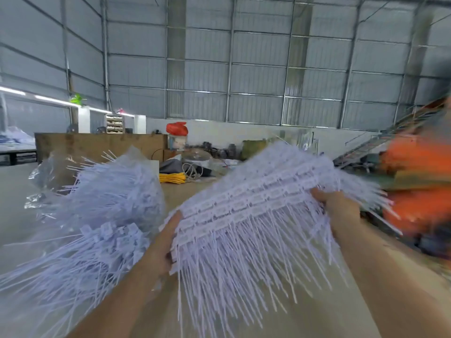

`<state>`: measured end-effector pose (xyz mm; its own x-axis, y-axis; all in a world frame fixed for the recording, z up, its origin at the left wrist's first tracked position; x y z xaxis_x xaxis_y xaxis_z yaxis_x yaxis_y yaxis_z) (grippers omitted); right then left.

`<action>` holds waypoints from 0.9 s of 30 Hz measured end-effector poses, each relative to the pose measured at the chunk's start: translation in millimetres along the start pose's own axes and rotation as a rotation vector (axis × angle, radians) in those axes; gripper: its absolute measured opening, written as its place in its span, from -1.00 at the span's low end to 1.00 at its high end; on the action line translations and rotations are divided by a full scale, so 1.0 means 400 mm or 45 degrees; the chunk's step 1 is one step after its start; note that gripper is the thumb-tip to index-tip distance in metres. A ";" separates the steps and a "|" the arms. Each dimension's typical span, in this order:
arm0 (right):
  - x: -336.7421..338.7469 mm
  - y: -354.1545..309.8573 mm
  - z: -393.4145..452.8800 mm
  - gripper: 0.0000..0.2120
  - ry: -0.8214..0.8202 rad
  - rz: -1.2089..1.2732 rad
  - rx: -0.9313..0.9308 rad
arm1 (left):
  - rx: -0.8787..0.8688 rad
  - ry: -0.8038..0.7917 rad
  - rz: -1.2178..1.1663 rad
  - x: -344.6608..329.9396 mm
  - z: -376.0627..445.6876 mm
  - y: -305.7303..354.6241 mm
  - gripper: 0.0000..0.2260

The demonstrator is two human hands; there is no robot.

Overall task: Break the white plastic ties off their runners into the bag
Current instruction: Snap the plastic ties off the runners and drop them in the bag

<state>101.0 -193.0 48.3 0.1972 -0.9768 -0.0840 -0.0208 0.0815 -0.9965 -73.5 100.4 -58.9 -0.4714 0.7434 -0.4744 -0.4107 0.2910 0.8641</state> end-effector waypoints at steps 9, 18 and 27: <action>0.111 0.295 0.064 -0.78 0.101 -0.336 -0.464 | 0.134 0.375 0.953 -0.020 -0.022 -0.032 -0.14; 0.180 0.263 0.048 -0.68 -0.194 -0.342 -0.565 | -0.038 0.453 1.287 -0.012 -0.002 -0.018 -0.13; 0.174 0.099 -0.011 -0.82 0.323 -1.963 0.295 | -0.520 0.211 2.112 -0.078 -0.027 0.044 -0.54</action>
<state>109.5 -258.5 3.0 -0.2764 -0.1509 0.9491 0.1856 -0.9774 -0.1013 -74.5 75.8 -30.8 -0.6243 -0.0053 0.7812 0.4180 -0.8470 0.3283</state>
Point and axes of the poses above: each hand's wrist, its own z-axis towards the middle knuckle, its own x-axis out of the back of the hand, y = z × x, the point moved 4 cm from there along z, towards the middle knuckle, and after that the axes turned 10 degrees about -x, right-handed, at the moved point
